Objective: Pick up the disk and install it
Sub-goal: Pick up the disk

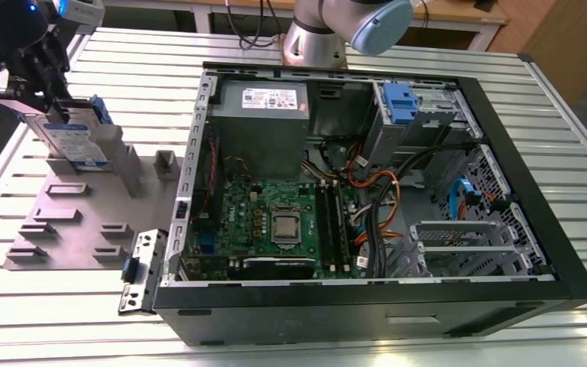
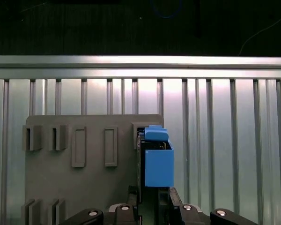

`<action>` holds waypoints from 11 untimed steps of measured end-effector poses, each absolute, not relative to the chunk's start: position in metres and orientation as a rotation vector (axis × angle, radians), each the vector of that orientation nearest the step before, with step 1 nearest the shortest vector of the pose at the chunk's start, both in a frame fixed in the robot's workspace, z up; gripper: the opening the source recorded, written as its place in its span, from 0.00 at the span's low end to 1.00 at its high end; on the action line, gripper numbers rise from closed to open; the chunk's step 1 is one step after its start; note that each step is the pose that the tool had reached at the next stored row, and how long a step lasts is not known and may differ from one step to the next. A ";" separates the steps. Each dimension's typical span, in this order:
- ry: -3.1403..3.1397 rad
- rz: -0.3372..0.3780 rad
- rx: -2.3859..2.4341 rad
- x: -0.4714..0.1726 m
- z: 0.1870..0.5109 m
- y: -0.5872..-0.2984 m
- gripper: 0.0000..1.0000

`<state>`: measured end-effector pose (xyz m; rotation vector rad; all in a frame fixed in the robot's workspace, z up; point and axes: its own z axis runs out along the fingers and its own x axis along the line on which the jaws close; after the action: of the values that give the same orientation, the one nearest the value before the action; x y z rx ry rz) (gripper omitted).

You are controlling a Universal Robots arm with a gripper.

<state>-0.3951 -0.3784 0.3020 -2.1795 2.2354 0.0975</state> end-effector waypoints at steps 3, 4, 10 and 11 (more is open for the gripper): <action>2.235 0.098 -2.179 -0.395 0.302 -0.378 0.35; 2.235 0.098 -2.179 -0.395 0.302 -0.378 0.35; 2.236 0.098 -2.179 -0.395 0.309 -0.378 0.35; 2.235 0.097 -2.179 -0.395 0.310 -0.378 0.35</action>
<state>-0.3951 -0.3784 0.3095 -2.1792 2.2354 0.0974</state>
